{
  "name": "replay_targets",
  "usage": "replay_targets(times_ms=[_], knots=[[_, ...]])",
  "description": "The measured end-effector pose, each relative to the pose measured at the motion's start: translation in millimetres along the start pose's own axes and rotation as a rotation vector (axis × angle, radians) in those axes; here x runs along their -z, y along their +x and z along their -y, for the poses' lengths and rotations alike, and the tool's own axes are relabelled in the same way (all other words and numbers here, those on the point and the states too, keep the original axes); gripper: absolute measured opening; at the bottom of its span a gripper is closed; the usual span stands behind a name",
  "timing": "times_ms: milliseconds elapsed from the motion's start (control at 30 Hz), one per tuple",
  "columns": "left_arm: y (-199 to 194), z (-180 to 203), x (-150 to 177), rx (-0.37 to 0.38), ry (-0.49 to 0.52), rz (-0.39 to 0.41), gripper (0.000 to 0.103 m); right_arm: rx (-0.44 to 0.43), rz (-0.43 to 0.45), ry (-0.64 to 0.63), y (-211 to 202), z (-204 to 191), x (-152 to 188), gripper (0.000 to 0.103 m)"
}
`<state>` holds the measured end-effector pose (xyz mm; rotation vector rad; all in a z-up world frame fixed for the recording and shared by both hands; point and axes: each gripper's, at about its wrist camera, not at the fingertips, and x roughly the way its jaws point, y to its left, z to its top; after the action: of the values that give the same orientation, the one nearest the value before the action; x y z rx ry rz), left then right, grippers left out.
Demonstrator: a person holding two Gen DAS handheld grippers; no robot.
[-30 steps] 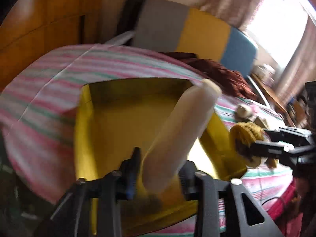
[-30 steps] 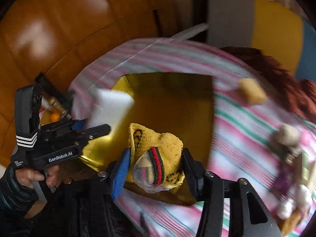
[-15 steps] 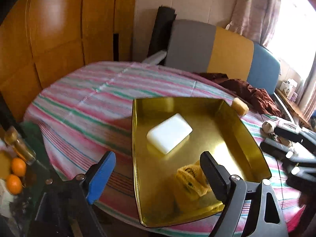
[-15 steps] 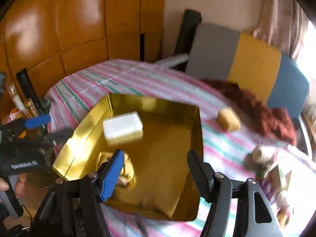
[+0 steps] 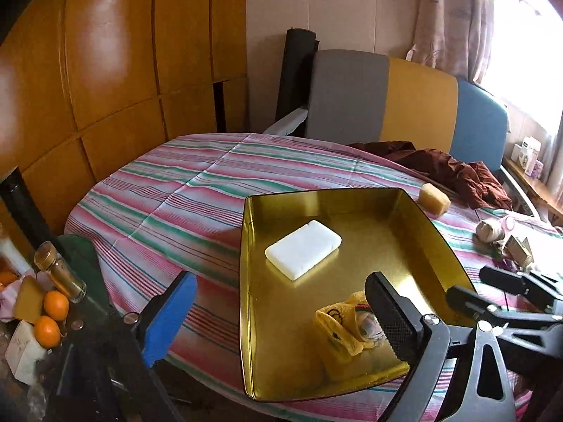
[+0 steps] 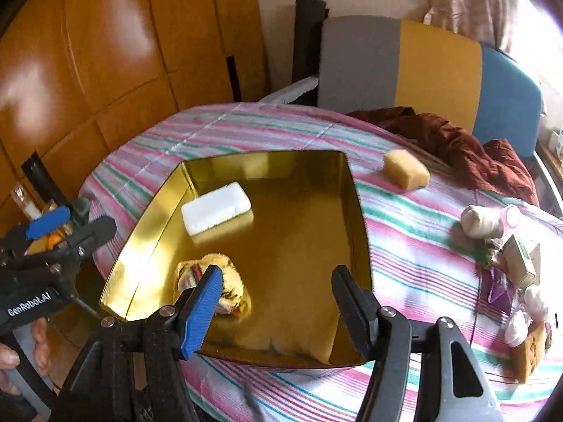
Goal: Organize objects
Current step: 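Move the left tool toward the yellow sponge beside the tray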
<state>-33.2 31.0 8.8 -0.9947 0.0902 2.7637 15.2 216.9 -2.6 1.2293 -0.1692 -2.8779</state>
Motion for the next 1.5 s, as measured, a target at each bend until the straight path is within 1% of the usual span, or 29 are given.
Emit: replay_targets(times_ms=[167,300,700,900,1100,1300,1500], knots=[[-1,13,1,-0.008,0.050,0.000,0.097,0.024,0.024,0.013,-6,11,1,0.065],[-4,25,1,-0.003,0.092,0.003,0.097,0.038,0.024,0.030,-6,21,0,0.065],[-15,58,-10,0.023,0.181,0.044,0.097,0.056,0.041,0.019,-12,41,-8,0.065],[-12,73,-14,0.041,0.216,0.044,0.097,0.077,0.052,0.036,-16,60,-13,0.065],[-7,88,-15,0.070,0.256,0.036,0.097,0.114,0.052,0.076,-19,93,-18,0.065],[5,108,-19,0.126,0.292,0.012,0.097,0.201,0.060,0.119,-25,141,-24,0.065],[23,136,-35,0.194,0.309,-0.025,0.097,0.307,0.077,0.168,-27,202,-26,0.065]])
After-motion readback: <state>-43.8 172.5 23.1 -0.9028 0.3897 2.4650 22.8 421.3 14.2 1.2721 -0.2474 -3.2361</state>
